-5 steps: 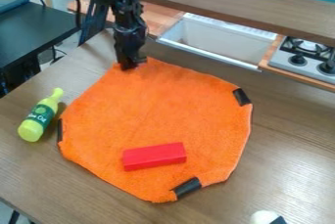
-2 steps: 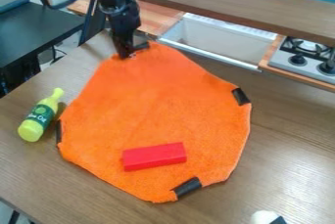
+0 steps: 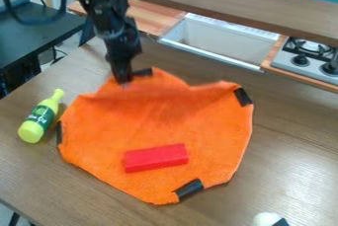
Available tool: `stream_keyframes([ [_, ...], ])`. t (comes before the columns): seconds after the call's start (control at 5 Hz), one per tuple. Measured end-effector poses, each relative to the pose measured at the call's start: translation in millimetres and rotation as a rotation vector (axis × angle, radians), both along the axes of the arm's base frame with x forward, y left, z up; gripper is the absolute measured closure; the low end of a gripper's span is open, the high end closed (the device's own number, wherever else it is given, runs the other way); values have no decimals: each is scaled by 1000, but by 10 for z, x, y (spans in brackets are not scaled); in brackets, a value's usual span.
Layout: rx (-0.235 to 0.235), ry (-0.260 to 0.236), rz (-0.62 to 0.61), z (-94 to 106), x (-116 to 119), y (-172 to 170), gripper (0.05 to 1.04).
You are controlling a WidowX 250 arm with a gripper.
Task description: Fold the cloth from top left to bottom right
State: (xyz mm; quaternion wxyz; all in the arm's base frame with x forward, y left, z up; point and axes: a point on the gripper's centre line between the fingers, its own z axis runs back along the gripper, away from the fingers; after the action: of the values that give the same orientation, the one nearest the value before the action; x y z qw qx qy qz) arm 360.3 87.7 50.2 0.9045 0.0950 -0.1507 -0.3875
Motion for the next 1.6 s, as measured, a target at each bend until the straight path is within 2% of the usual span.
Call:
stream_keyframes([
  [0.2,25,21,-56,-87,-338,-105,1033],
  [0.4,11,23,-107,-73,-563,-273,1033],
  [0.8,-12,23,-151,36,-681,-552,1033],
  [1.0,-15,52,-154,1,-732,-693,1033],
  [1.2,-23,57,-149,47,-793,-868,1033],
  [1.6,6,108,-149,-108,-994,-1083,1011],
])
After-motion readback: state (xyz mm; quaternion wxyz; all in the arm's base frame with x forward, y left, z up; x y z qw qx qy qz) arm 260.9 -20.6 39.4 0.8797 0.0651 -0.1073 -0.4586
